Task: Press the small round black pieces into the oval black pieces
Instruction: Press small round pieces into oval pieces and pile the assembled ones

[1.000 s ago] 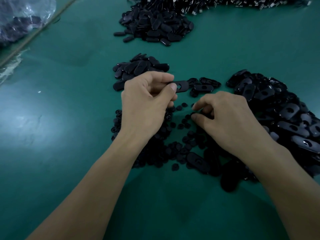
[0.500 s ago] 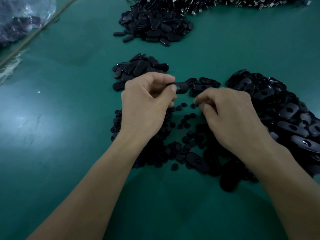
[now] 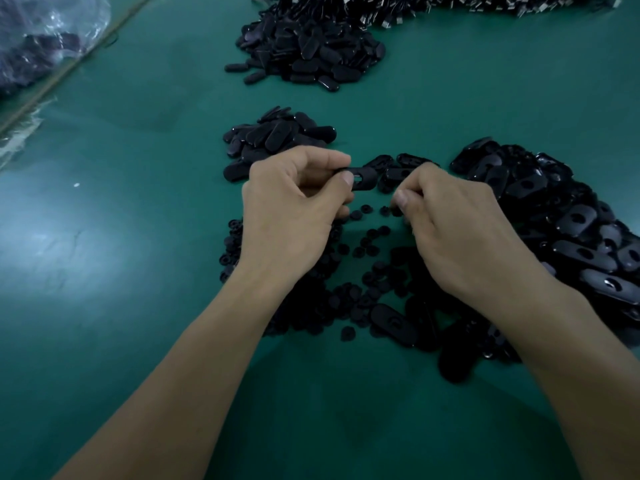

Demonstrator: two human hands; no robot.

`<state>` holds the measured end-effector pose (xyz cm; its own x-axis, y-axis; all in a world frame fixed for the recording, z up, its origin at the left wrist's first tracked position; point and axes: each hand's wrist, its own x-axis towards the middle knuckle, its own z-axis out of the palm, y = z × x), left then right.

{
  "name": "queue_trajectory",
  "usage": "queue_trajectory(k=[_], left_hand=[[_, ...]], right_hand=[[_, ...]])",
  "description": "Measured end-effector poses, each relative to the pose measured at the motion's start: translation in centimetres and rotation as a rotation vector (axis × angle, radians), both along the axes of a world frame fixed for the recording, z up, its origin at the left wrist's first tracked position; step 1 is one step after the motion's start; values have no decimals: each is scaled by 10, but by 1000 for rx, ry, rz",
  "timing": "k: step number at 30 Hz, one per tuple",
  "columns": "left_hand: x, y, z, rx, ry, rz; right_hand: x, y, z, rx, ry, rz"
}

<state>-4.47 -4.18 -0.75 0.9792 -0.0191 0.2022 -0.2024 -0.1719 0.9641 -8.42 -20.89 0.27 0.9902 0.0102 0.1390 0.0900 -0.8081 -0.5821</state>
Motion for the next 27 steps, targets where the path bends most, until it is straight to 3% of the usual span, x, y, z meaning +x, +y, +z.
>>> queue_trajectory(k=[13, 20, 27], left_hand=[[0, 1, 1, -31, 26, 1], [0, 1, 1, -19, 12, -7], [0, 0, 1, -15, 5, -27]], right_hand=[[0, 4, -2, 204, -299, 3], [2, 4, -4, 236, -294, -46], [5, 3, -4, 458, -238, -36]])
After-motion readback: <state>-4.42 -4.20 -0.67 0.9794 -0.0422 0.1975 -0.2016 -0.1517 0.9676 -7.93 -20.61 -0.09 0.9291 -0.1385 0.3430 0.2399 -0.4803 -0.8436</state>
